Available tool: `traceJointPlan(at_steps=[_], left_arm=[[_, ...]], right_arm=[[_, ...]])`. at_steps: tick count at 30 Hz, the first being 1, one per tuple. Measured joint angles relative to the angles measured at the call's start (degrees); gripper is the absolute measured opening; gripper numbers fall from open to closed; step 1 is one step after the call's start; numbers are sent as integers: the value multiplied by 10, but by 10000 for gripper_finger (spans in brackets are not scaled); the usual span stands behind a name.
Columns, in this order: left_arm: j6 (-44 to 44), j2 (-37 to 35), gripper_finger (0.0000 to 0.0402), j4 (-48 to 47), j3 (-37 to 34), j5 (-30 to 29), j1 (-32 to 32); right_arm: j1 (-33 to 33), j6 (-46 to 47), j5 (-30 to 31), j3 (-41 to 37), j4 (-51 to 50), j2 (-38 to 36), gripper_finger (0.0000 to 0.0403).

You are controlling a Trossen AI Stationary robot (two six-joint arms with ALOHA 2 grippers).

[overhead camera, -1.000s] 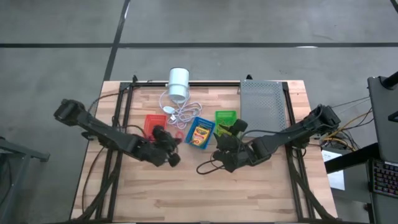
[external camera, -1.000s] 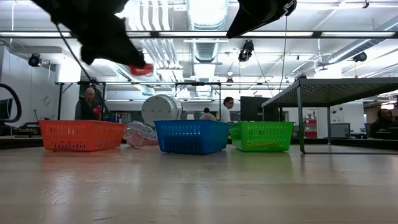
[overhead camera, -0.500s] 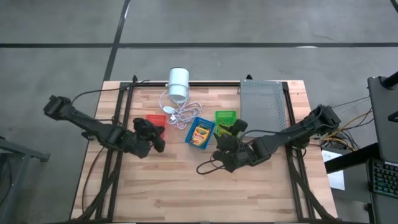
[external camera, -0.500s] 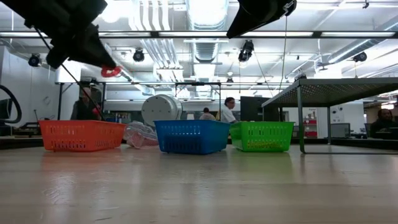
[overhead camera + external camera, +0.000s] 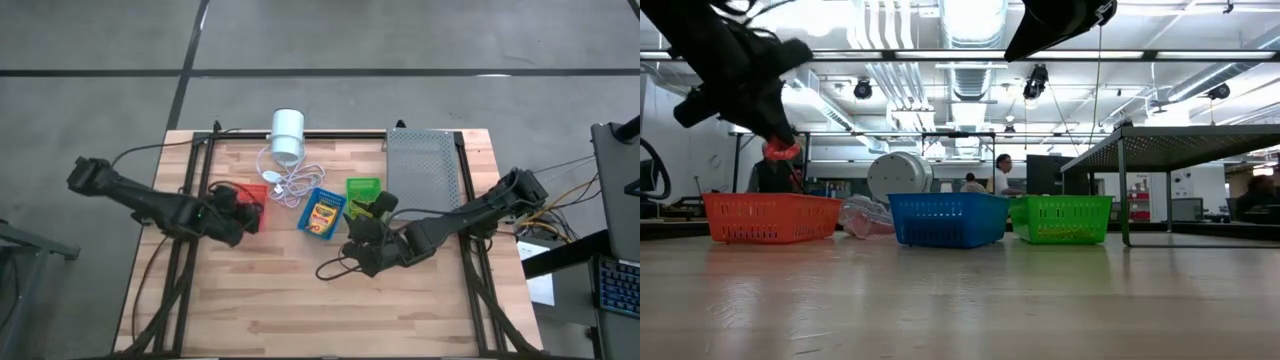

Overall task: Pick & Place Office Desk Supplies
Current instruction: Put the orange spring keychain into the orange bin

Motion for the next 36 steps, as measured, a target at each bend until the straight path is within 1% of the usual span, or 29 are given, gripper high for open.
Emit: traceJointPlan(at_steps=[3,7,11,14,16,20,25,31,36], left_arm=[[4,0,28,-4,0,58,48],[37,0,28,-4,0,135,119],[76,0,28,0,-1,189,184],[100,2,28,6,-1,222,221],[113,5,28,13,-1,233,237],[123,19,28,25,-1,237,252],[114,50,28,30,-1,242,252],[112,100,28,48,-1,265,253],[111,134,28,68,-2,267,252]], right_arm=[[0,0,0,0,0,0,199],[0,0,0,0,0,0,199],[0,0,0,0,0,0,199],[0,0,0,0,0,0,199],[0,0,0,0,0,0,199],[0,0,0,0,0,0,199],[0,0,0,0,0,0,199],[0,0,0,0,0,0,199],[0,0,0,0,0,0,199]])
